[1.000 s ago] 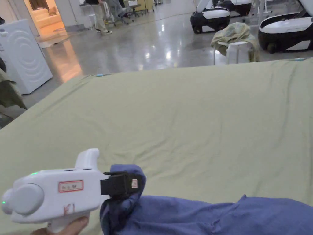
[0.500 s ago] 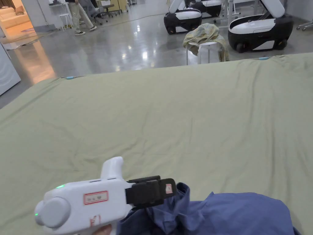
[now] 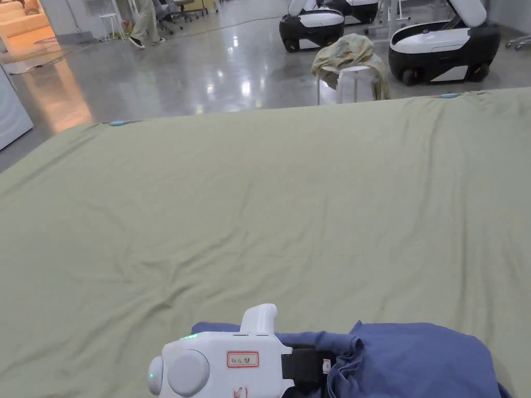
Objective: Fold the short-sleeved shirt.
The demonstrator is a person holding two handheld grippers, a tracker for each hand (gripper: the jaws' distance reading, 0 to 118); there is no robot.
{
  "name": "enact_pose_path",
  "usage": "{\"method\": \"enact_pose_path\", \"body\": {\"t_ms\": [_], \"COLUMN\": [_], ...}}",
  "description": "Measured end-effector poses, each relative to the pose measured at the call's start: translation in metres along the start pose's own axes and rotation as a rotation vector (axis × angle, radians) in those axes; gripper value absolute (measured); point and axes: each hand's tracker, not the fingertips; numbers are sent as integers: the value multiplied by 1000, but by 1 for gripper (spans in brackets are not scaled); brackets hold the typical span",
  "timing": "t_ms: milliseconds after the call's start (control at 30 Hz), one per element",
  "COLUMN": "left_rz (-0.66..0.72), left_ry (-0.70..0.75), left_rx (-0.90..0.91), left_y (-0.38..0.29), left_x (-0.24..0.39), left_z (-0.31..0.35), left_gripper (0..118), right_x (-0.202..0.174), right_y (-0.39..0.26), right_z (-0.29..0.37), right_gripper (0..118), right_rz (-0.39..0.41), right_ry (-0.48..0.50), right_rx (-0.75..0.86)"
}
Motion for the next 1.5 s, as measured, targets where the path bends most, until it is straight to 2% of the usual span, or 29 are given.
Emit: {"method": "enact_pose_path", "body": {"t_ms": [67,100,200,367,400,467,600,700,733,767,800,867,1000,1067,1133,1200,1367,1433,1500], "left_rz": [-28,-44,13,167,189,301,514,550,566,557,539,479,342,230,52,-64,-178,-172,-130], "left_ry": [26,36,65,268,254,129,-195,-232,-210,-176,-127,-120,-43,111,295,364,247,148,123], "left_rx": [29,66,179,304,332,344,230,241,250,259,261,267,310,317,305,300,235,170,116], "left_y": [3,5,6,-4,-9,-16,-29,-24,-23,-23,-25,-24,-13,1,13,19,17,16,17], "left_x": [0,-5,-30,-89,-98,-115,-139,-139,-139,-137,-135,-126,-98,-79,-45,-4,61,66,68], "left_z": [27,48,111,171,174,170,126,117,115,114,114,125,179,210,226,220,129,75,28], "left_gripper": [5,14,61,64,64,64,59,55,42,12,12,11,11,11,11,11,11,11,12], "right_x": [0,0,-1,-2,-2,-4,-8,-12,-13,-14,-14,-13,-8,-5,-3,-2,-1,-4,-4], "right_y": [0,0,-1,-3,-4,-5,-3,-1,-1,-1,-1,-2,-5,-7,-10,-12,-11,-10,-10], "right_z": [-4,-5,-8,-12,-13,-13,-11,-5,-4,-3,-3,-2,-4,-8,-11,-14,-10,-3,4], "right_gripper": [0,0,0,0,0,0,0,0,0,0,0,0,0,0,0,0,0,0,0], "right_rz": [-6,-5,-9,-14,-13,-10,8,50,64,71,71,68,33,15,5,-9,-58,-41,-24], "right_ry": [12,14,26,35,33,33,26,7,-1,-3,-3,-1,8,19,23,27,48,37,30], "right_rx": [-10,-13,-13,-31,-37,-46,-55,-54,-53,-51,-51,-53,-43,-46,-49,-50,-46,-36,-35]}}
